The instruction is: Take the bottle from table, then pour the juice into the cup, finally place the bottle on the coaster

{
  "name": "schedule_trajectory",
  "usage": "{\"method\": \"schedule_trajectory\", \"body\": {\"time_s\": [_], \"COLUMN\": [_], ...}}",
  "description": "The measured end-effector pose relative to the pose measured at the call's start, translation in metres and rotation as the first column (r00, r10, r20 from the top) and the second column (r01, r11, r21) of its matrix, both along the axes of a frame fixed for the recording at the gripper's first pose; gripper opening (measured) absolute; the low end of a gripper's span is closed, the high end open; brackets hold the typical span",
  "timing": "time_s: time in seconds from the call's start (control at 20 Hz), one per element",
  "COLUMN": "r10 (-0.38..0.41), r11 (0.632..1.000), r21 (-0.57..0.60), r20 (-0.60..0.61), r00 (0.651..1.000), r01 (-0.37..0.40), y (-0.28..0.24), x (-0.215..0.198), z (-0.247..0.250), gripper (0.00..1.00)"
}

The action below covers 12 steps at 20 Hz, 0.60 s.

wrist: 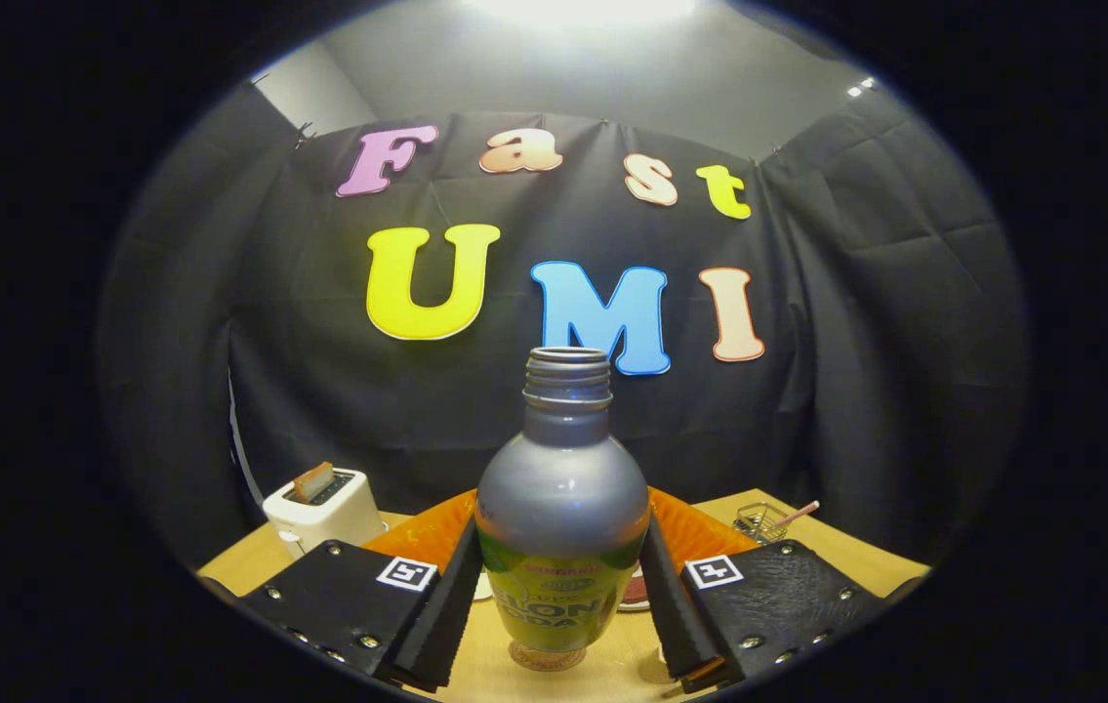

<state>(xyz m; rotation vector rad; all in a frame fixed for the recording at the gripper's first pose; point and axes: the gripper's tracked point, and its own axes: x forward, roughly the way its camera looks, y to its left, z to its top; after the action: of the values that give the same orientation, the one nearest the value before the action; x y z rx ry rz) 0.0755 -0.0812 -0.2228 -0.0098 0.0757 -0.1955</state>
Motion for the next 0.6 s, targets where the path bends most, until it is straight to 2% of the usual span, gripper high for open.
{"method": "schedule_trajectory", "body": {"time_s": [0.15,0.35,0.6], "r10": [0.024,-0.002,0.033], "r11": [1.000,0.999,0.995], "r21": [0.006,-0.048,-0.089], "r20": [-0.015,-0.087,-0.128], "r00": [1.000,0.996,0.991], "r01": [-0.024,-0.002,-0.045], "y": [0.012,0.011,0.027], "x": [0.009,0.021,0.039], "z": [-0.019,-0.061,-0.104], "gripper": [0.78,0.78,0.78]}}
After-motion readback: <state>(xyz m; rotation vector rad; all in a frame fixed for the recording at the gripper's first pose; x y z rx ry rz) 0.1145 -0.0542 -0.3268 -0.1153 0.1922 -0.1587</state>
